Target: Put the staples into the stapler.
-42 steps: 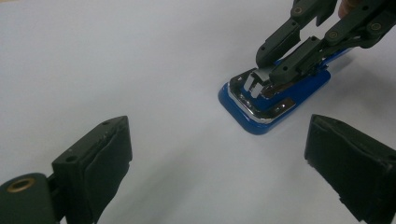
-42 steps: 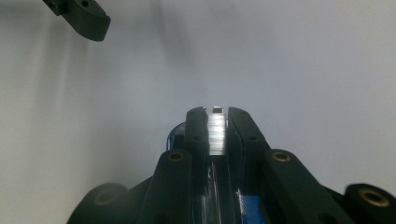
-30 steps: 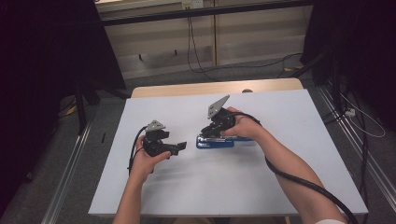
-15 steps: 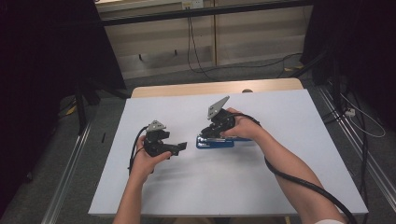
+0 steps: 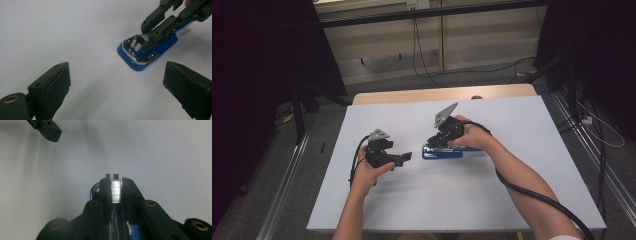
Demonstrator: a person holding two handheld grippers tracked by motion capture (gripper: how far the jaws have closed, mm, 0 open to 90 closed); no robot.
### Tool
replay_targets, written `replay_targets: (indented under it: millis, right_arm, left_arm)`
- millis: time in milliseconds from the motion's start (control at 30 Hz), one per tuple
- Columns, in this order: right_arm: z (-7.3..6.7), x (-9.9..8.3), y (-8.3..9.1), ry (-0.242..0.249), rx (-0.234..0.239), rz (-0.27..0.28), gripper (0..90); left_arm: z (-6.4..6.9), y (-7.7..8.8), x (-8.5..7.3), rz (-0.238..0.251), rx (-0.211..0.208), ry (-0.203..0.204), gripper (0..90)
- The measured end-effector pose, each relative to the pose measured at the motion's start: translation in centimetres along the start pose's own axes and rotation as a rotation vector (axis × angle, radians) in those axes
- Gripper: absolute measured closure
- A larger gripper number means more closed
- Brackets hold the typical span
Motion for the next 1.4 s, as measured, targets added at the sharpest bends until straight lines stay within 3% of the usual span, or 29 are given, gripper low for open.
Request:
replay_targets:
  millis: [1400]
  right_arm:
    - [-0.17,0.24,0.29,0.033,0.016,0.004,79.9]
  left_arm:
    - [0.06,-0.19,-0.09,-0.005,-0.001,0.004,7.6]
Point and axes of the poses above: each handheld gripper's, and its own axes: y roughly backward along the jaws, x roughly out of its top, z roughly to its right, the point moved 8 cm from there along -y, roughly forward along the jaws, and after that the axes turned 11 degrees about -z, right-handed, at the moved point
